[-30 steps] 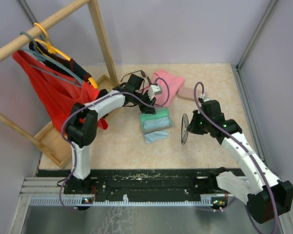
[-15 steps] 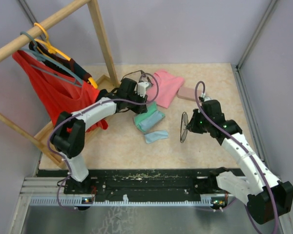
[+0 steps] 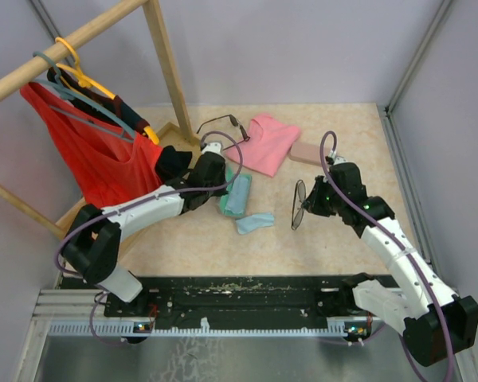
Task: Organize the sunglasses
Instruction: Adjust the sunglasses case at the center of the board.
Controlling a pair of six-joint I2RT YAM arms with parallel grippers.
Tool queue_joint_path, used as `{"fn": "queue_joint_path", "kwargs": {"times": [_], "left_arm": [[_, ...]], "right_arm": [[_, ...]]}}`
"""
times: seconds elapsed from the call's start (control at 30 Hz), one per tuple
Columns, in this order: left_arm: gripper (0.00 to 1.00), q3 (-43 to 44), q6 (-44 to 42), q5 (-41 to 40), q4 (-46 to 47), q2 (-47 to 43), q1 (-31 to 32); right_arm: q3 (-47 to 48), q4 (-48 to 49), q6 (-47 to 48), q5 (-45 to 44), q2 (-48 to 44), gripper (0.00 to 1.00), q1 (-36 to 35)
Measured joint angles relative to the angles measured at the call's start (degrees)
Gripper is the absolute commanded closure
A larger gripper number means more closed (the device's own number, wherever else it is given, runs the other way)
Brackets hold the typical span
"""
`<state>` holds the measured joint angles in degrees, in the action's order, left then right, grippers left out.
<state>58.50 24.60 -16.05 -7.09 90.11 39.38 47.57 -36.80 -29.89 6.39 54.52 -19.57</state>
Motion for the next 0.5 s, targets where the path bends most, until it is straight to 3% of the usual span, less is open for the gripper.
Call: {"fn": "queue_joint_path", "kwargs": {"times": [0.2,0.5], "left_arm": [[0.76,-0.3,5.4,-8.7,1.2,1.1,3.8],[0.69,-0.3,8.9,-12.6,1.9,3.8,4.2]], "right_arm": [[0.0,0.0,-0.2,0.0,0.0,1.00,0.0],[-0.3,0.4,-0.5,0.7,0.0,1.00,0.0]]}}
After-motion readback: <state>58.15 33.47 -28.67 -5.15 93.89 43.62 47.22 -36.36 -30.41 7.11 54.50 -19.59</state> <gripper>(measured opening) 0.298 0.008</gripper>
